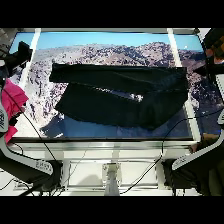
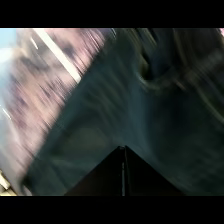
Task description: Fold the clothes and pants, and hang the long-sleeved shirts on hangers.
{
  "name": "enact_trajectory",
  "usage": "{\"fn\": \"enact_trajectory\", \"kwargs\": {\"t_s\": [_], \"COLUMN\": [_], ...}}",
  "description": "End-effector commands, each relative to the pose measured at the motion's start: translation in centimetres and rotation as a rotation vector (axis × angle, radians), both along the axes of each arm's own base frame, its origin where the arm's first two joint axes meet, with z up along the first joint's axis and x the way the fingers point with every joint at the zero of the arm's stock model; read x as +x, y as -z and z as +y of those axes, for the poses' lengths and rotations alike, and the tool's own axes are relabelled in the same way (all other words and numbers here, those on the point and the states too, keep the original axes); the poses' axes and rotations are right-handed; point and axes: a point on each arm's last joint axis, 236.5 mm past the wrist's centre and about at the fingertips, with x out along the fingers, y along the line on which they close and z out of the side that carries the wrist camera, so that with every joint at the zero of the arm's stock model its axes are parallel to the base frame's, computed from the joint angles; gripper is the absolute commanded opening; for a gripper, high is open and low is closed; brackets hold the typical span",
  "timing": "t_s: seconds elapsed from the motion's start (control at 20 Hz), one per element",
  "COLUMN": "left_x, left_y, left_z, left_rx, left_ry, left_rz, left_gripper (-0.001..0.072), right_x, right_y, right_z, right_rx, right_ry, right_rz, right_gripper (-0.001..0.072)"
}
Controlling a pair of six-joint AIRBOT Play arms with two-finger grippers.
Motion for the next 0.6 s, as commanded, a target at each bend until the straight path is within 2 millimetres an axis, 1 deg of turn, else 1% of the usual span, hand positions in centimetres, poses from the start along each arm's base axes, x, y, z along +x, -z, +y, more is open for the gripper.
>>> {"fn": "enact_trajectory", "kwargs": {"t_s": [0.0,0.1,0.15,0.25,0.35,0.4,0.45,0.5,0.55], "left_x": [-7.1,-12.8,-15.2,-18.8,-22.2,-23.6,-24.7,-25.5,-26.1], "left_y": [5.7,10.3,12.0,14.2,15.5,16.0,16.5,16.9,17.2], "left_z": [-1.5,-1.7,-2.2,-4.1,-6.1,-6.7,-7.2,-7.5,-7.7], "left_rx": [0.317,0.363,0.346,0.285,0.228,0.196,0.166,0.145,0.131], "left_ry": [0.332,0.48,0.542,0.661,0.802,0.837,0.859,0.872,0.881], "left_rz": [0.328,0.59,0.674,0.759,0.816,0.849,0.878,0.899,0.912], "left_gripper": [0.0008,0.0008,0.0008,0.0008,0.0009,0.0009,0.0011,0.0012,0.0057], "right_x": [-6.2,-8.8,-9.8,-10.1,-9.8,-9.8,-9.6,-9.2,-8.7], "right_y": [1.7,2.4,2.7,3.0,2.7,2.7,2.7,2.8,2.9], "right_z": [0.7,2.0,2.7,3.0,3.4,3.4,3.3,3.1,2.9], "right_rx": [-0.016,0.017,0.046,0.062,0.075,0.078,0.072,0.061,0.05], "right_ry": [-0.24,-0.373,-0.412,-0.421,-0.425,-0.425,-0.419,-0.408,-0.395], "right_rz": [0.151,0.2,0.223,0.234,0.215,0.211,0.206,0.194,0.181], "right_gripper": [0.004,0.0041,0.0041,0.0041,0.0042,0.0043,0.0075,0.017,0.0342]}}
